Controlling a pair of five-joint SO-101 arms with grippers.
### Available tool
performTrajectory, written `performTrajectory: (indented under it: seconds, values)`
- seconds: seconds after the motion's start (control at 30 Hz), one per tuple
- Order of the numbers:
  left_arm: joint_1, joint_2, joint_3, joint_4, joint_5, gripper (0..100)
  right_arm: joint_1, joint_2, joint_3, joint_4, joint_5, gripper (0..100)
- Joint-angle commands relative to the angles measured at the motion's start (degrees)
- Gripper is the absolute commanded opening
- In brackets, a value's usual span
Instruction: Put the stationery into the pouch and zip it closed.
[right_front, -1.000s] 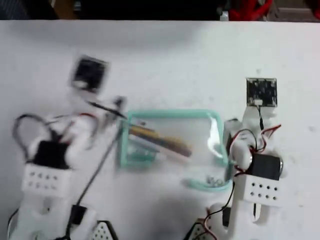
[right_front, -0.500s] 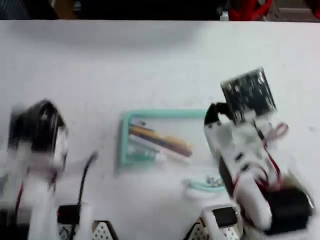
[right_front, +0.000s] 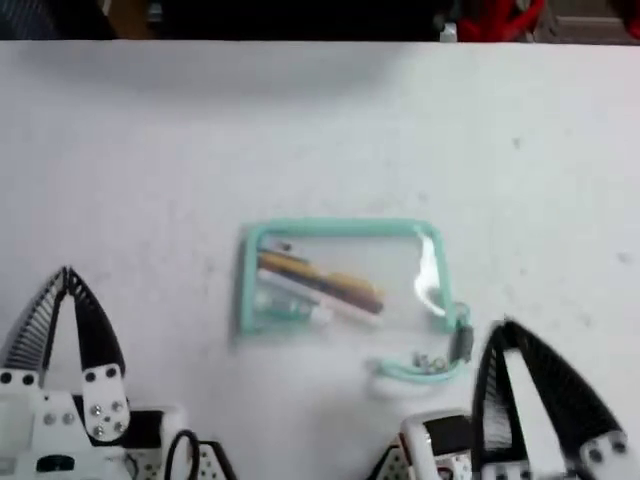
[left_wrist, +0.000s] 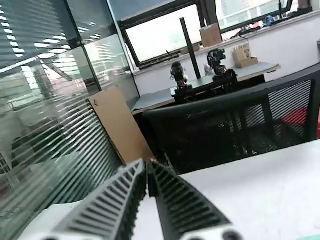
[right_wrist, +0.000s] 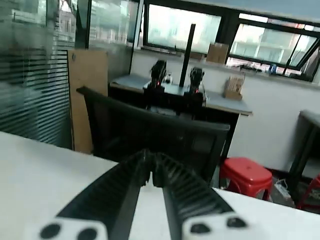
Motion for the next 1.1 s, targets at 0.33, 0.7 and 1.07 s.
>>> performTrajectory:
  seconds: [0.33,0.7,1.07]
  values:
    - [1.8,0.0,18.5,-2.1,-0.6,4,2.1,-14.8,33.6,-10.7,-0.2,2.1]
    - [-0.7,0.0,44.8,-6.9,-0.3,8,2.8,-14.9,76.5,-30.2,-0.7,2.2]
    - [-0.8,0.0,60.5,-7.7,-0.2,8,14.4,-14.6,94.7,-32.4,-0.7,2.1]
